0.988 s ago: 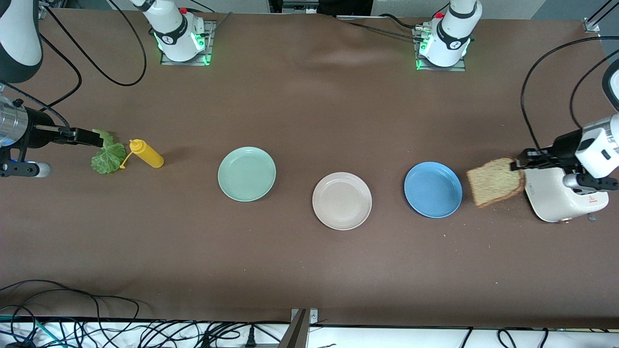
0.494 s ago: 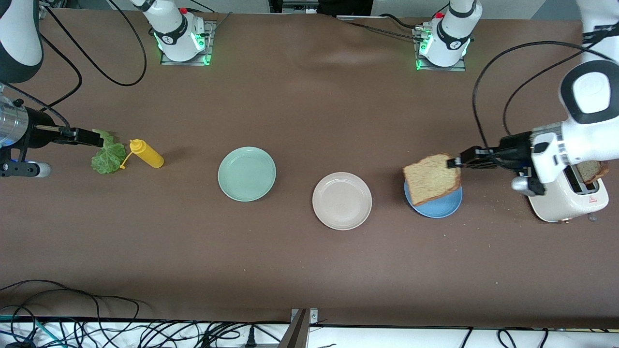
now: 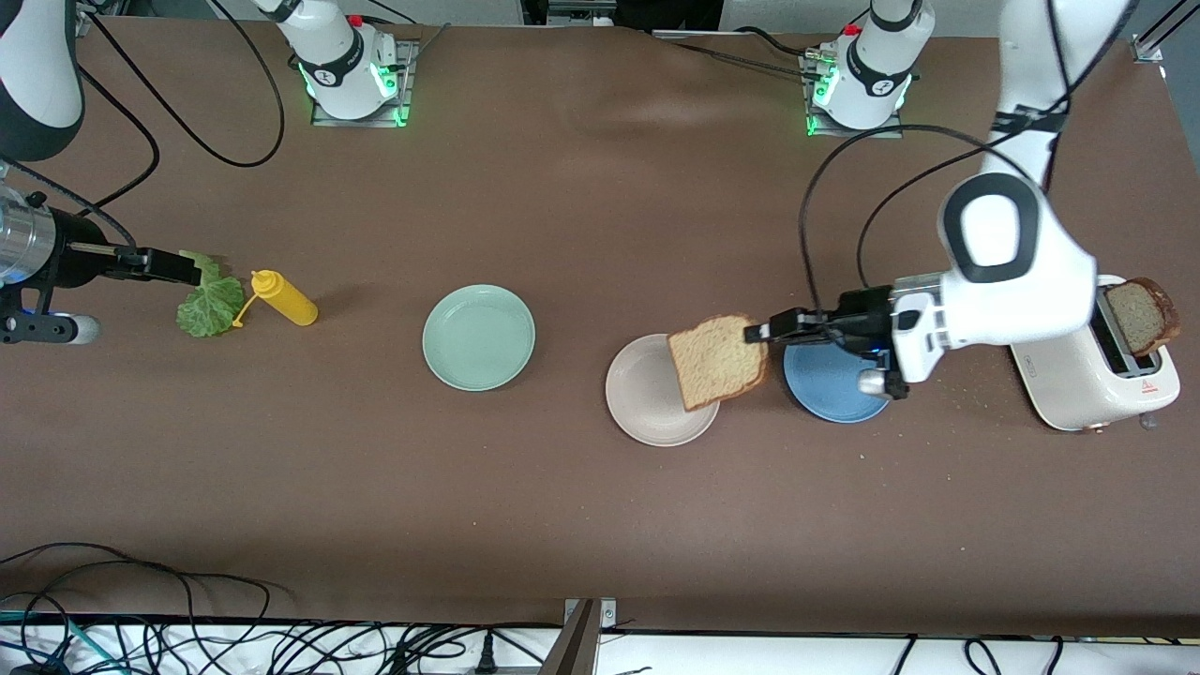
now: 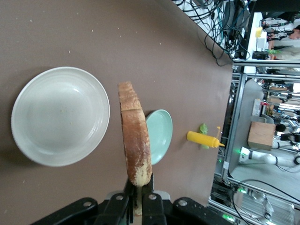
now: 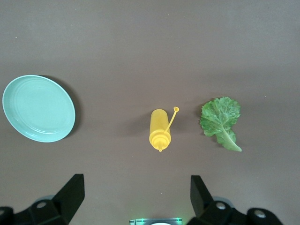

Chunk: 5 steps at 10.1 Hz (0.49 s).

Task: Make sandwich on beige plate with both arms
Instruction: 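Carry the bread slice with the left gripper onto the beige plate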

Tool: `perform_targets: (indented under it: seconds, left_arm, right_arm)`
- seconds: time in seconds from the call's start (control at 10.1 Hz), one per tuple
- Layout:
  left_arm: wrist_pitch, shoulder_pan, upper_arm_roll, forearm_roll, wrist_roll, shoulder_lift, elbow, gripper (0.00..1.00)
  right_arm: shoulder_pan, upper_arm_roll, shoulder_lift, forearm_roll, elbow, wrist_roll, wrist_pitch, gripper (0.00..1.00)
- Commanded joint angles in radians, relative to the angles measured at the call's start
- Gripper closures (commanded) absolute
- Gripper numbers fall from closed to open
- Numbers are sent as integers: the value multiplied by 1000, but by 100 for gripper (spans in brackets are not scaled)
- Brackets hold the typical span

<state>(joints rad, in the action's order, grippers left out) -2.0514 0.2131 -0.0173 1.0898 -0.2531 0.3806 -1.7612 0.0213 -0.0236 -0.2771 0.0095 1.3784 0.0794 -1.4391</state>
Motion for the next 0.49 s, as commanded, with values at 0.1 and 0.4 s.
perform_targets:
  seconds: [0.1, 0.4]
  left_arm:
    - [-133, 84, 13, 44, -35, 73, 6, 100]
    - [-220, 121, 7, 48, -69, 110, -16, 100]
  right_arm:
    - [2, -4, 1, 0, -9, 3, 11, 0]
    - [2, -4, 1, 1, -10, 3, 11, 0]
